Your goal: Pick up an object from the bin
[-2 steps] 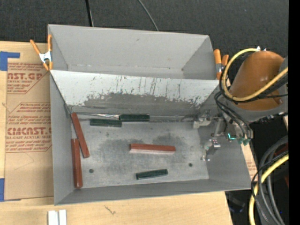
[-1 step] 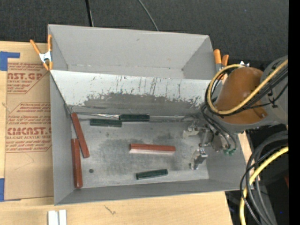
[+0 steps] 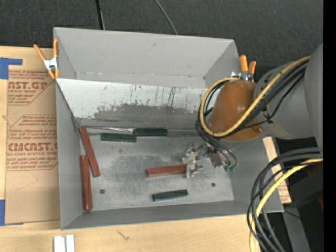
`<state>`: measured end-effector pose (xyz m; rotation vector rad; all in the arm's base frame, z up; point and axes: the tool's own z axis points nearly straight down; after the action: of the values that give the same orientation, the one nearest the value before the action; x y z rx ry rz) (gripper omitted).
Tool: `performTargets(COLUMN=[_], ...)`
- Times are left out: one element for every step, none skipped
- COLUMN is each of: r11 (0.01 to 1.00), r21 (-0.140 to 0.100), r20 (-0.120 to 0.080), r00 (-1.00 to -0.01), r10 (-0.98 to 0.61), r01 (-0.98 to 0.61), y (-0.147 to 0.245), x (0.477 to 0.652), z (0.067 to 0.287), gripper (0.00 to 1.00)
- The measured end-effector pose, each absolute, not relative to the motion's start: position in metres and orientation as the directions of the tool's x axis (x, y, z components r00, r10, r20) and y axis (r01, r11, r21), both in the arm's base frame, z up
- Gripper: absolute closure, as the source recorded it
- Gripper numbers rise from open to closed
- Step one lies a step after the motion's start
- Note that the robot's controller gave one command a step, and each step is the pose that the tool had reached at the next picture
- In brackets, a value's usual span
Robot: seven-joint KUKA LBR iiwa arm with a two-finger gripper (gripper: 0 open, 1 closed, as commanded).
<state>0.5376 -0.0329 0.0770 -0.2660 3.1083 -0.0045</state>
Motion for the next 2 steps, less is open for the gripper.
performTargets(r11=[0.985, 0.964], r21=[-0.005, -0.001], r20=[-0.022, -0.004], r00=[-0.985, -0.964], r10=[-0.17, -0.267], r01=[-0.17, -0.267], y=[-0.033, -0.029], x=[0.538, 0.548], z=[0.077, 0.213], gripper=[1.0, 1.0])
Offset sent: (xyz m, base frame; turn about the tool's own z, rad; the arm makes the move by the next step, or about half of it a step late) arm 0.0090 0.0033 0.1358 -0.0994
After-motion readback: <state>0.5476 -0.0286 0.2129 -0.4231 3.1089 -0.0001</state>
